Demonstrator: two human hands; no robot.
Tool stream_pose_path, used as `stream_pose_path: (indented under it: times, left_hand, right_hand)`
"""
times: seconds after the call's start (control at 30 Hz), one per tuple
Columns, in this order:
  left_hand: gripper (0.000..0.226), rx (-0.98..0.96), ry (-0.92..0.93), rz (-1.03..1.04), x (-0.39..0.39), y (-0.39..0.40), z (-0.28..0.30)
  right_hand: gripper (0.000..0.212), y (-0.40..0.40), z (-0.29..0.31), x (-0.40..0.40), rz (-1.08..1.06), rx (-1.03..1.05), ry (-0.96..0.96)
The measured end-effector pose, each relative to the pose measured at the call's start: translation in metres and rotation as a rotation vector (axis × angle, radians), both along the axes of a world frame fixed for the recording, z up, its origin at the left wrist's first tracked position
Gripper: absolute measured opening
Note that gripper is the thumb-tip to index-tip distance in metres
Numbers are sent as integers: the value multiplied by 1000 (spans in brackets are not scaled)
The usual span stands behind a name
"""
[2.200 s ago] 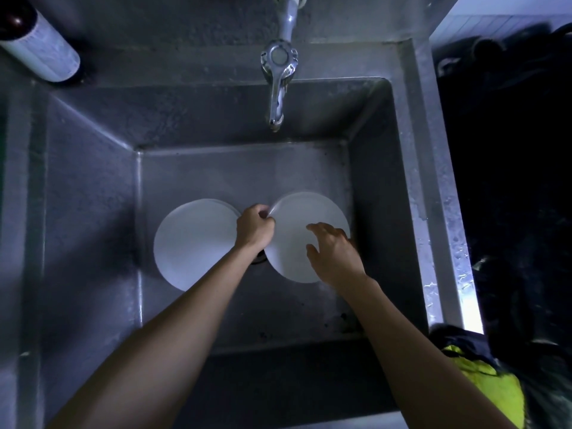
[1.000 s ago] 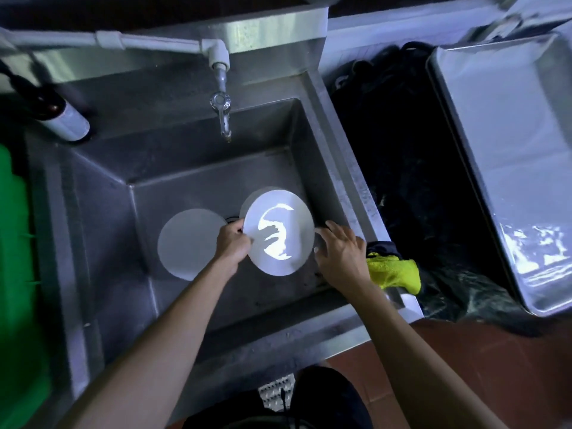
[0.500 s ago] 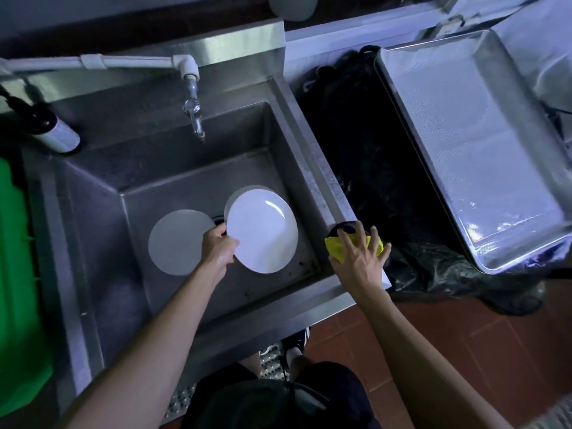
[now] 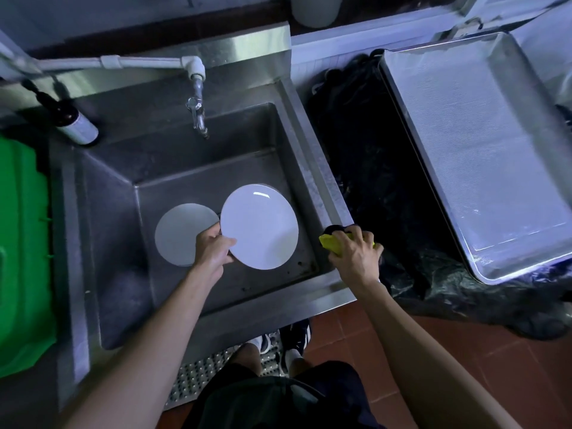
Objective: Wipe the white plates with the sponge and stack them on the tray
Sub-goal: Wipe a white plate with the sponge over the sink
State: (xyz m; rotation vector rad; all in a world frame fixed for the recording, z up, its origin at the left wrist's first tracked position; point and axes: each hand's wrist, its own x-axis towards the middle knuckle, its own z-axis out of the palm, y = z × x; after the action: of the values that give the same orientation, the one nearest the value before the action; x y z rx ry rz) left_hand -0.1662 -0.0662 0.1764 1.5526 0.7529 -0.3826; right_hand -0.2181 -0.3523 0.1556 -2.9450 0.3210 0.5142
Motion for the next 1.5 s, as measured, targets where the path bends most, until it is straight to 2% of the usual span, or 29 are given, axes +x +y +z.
stream_pose_path:
  times: [0.27, 0.47, 0.7, 0.9, 1.1, 1.23, 1.4, 1.5]
  left_hand:
    - [38, -41, 4, 73, 0, 6, 2]
    - [43, -185, 24, 84, 5, 28, 2]
    - [46, -295, 78, 26, 8, 73, -7]
    - [53, -402, 52, 10, 11, 111, -16]
    - [59, -448, 27, -37, 13, 126, -21]
    - [56, -478, 7, -64, 17, 121, -18]
    - [56, -451, -5, -84, 24, 113, -6]
    - [55, -422, -7, -101, 27, 107, -1]
  right_hand:
    - [48, 33, 24, 24, 26, 258, -203]
    - [50, 98, 34, 50, 162, 441, -284]
    - [49, 172, 26, 61, 298, 426, -164]
    - [64, 195, 13, 56, 429, 481, -105]
    - [53, 202, 10, 52, 530, 425, -177]
    - [49, 206, 12, 65, 499, 406, -223]
    - [48, 215, 17, 94, 321, 394, -227]
    - [47, 221, 22, 107, 333, 398, -268]
